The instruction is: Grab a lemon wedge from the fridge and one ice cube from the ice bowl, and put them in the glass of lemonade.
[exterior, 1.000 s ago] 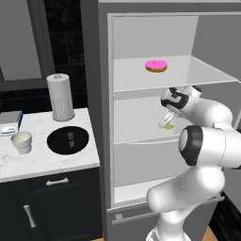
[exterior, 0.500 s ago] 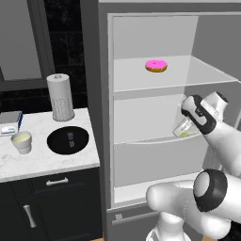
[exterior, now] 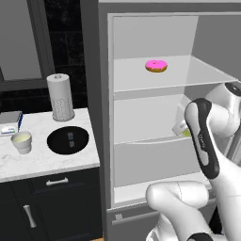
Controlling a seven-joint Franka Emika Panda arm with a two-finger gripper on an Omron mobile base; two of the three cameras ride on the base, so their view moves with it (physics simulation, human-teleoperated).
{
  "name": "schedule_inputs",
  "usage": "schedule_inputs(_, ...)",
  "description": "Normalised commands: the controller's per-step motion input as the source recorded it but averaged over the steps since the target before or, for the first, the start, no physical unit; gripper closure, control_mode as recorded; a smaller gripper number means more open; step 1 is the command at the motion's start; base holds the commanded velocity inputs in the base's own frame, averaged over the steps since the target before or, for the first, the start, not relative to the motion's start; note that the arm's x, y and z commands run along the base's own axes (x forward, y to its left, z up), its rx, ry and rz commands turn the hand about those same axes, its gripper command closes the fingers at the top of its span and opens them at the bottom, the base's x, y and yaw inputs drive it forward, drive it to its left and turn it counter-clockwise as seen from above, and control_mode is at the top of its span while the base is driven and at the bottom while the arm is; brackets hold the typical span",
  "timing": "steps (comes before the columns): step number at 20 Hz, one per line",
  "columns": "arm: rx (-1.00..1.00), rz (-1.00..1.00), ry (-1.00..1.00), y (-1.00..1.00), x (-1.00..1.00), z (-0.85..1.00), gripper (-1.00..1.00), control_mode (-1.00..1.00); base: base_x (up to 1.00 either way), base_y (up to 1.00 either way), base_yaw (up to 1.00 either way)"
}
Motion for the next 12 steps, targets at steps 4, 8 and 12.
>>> schedule_inputs(4, -0.07, -0.18, 0.0, 0.45, -0.95, 0.77, 1.0, -1.0, 0.0, 0.0, 0.0)
schedule_inputs(8, 0.0, -0.09, -0.02, 0.13, -0.97, 0.55, 1.0, -1.0, 0.0, 0.0, 0.0)
schedule_inputs(12, 0.0, -0.01, -0.02, 0.07, -0.88, 0.63, 1.0, -1.0, 0.0, 0.0, 0.0)
